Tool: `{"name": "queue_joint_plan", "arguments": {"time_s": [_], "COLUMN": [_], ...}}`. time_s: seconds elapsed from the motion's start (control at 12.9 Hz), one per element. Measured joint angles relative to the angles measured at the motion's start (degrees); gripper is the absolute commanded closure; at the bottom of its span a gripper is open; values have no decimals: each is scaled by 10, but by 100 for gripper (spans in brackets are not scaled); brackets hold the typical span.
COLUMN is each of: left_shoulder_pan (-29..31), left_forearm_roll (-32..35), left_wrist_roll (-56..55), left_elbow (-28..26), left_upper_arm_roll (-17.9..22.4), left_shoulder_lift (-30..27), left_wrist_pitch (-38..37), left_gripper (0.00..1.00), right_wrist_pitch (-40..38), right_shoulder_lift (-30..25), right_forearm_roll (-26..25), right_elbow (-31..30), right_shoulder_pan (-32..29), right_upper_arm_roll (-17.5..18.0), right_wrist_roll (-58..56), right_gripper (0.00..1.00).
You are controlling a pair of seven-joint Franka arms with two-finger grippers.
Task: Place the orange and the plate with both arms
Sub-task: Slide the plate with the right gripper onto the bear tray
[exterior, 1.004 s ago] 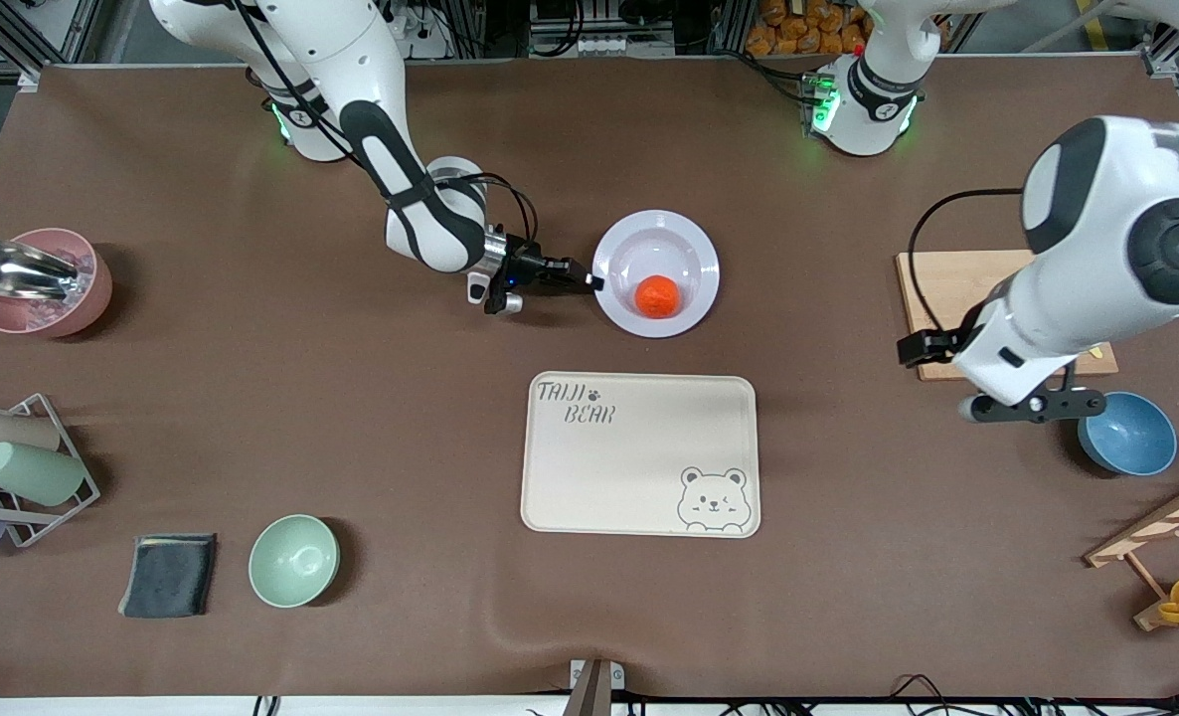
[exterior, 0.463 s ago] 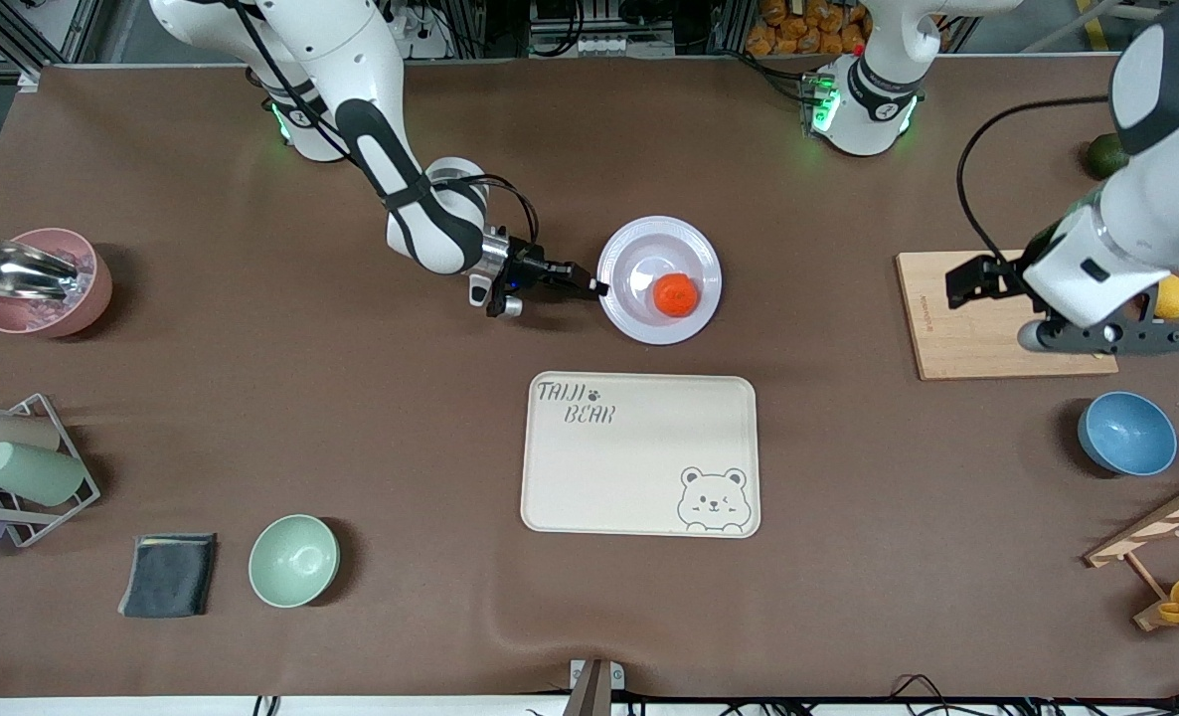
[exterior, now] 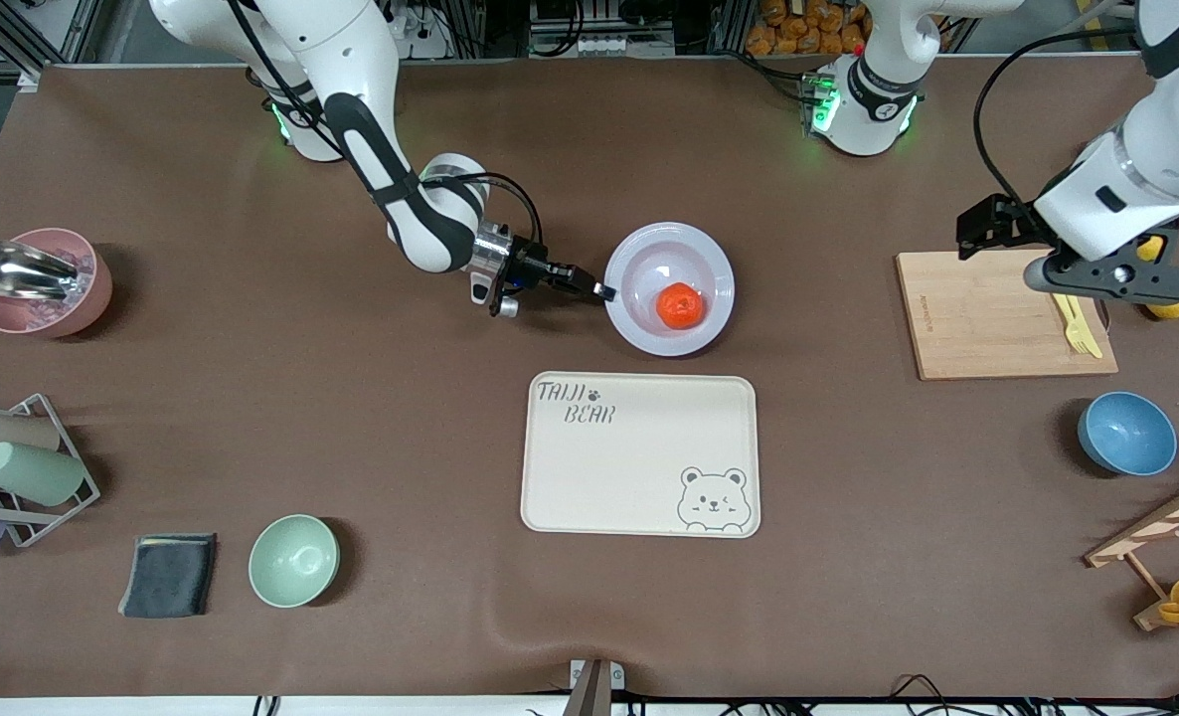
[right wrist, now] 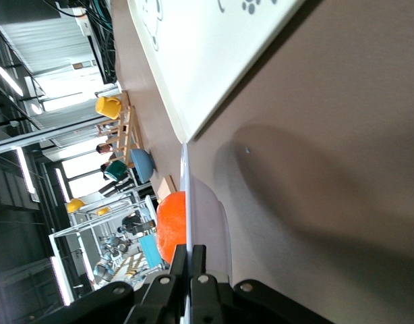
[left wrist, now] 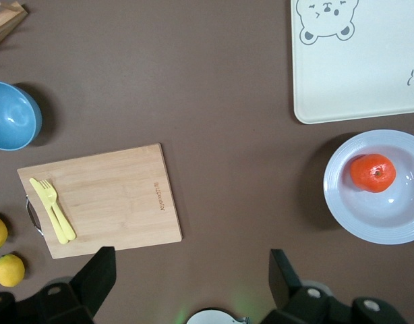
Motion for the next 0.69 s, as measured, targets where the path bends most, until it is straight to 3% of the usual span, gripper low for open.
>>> {"name": "queue_joint_plan", "arguments": {"time_s": [0.39, 0.69], "left_shoulder_pan": [3, 2], "left_forearm_roll": [1, 3], "left_wrist_roll": [1, -3], "left_elbow": [0, -2], "left_upper_arm_roll": [21, 18], "left_shoulder_lift": [-25, -24], "left_wrist_pitch": [-7, -7], "left_gripper": [0, 0], "right_wrist_pitch": [10, 87], "right_shoulder_lift": [1, 53], "right_forearm_roll": [22, 22], "right_elbow": [56, 166], "right_shoulder_pan": [-29, -50], "right_upper_arm_roll": [-8, -11], "right_wrist_roll": [0, 0], "right_gripper": [100, 100]}}
